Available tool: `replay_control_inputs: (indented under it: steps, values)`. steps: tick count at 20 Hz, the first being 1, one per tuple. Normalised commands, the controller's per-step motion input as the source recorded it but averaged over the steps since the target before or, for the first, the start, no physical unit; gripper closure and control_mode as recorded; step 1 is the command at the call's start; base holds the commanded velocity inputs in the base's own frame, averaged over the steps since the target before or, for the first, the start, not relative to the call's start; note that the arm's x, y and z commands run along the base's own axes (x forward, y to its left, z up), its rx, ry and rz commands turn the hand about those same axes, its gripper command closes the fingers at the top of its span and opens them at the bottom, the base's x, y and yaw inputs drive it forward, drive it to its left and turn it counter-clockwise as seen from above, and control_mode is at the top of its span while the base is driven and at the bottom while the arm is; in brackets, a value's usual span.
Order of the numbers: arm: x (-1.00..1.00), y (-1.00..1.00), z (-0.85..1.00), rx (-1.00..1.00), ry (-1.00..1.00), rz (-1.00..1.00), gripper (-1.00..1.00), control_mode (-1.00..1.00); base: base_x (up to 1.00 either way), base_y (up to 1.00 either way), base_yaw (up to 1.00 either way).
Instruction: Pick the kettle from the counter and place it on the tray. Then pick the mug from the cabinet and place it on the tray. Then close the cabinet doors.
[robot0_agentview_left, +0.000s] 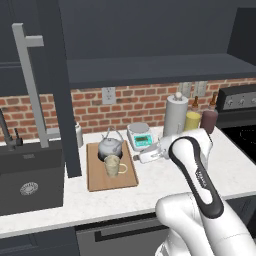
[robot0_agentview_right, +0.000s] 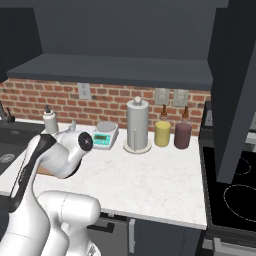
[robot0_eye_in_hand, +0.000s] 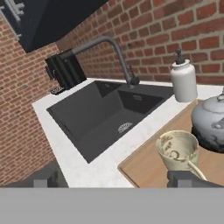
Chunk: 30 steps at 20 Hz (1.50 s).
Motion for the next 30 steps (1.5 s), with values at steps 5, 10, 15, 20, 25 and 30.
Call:
replay_control_inputs:
  steps: [5,10,15,20,25,30]
  values:
    - [-0.1,0.0,0.03,0.0,0.05,-0.1,-1.0,-1.0,0.0,0.0,0.0]
    - [-0.2,0.0,0.16,0.0,0.22,-0.21,-1.0,-1.0,0.0,0.0,0.0]
    - [-0.31,0.0,0.16,0.0,0.26,-0.21,-1.0,-1.0,0.0,0.0,0.0]
    - [-0.34,0.0,0.01,0.0,0.17,-0.24,-1.0,-1.0,0.0,0.0,0.0]
    - [-0.39,0.05,0.0,-0.01,0.11,-0.24,-1.0,-1.0,0.0,0.0,0.0]
    - [-0.42,0.11,-0.02,-0.09,0.1,-0.14,-1.0,-1.0,0.0,0.0,0.0]
